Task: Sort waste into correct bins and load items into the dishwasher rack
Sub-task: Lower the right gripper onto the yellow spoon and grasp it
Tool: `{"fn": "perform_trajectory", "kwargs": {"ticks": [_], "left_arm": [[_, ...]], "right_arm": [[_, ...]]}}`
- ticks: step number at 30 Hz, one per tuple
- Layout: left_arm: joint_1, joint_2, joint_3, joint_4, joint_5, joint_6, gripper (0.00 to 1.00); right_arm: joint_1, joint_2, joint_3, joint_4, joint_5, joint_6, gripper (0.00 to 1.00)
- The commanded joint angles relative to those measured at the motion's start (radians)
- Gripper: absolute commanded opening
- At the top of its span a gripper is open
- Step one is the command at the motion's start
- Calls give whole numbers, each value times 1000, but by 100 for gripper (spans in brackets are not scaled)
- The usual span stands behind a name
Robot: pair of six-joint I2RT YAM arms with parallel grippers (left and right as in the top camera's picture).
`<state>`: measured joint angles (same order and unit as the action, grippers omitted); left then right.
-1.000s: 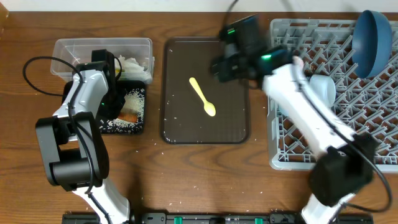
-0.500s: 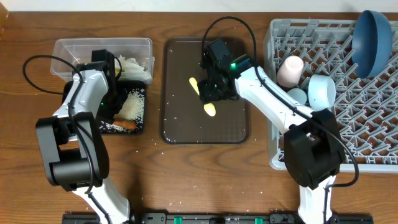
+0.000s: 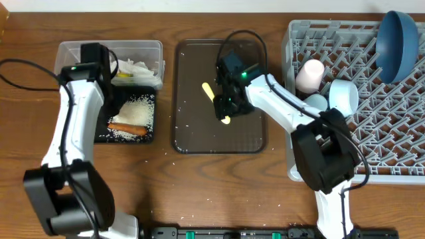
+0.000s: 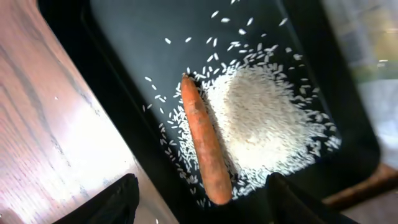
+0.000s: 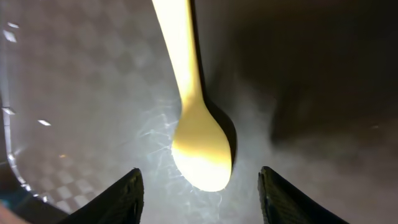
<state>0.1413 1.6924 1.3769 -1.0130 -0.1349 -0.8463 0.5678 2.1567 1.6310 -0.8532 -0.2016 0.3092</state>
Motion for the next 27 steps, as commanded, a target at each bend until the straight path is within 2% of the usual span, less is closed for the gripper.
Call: {"fn": "perform_trajectory", "kwargs": {"ticks": [1, 20, 27], "left_arm": [[5, -11, 15, -11, -15, 35, 68], [5, -9, 13, -23, -16, 35, 69], [5, -9, 13, -21, -16, 35, 69]], "right_arm": [[2, 27, -5, -5, -28, 46, 56], [-5, 105, -5, 41, -70, 51, 42], [-6, 129, -5, 37, -93, 53, 24]]}}
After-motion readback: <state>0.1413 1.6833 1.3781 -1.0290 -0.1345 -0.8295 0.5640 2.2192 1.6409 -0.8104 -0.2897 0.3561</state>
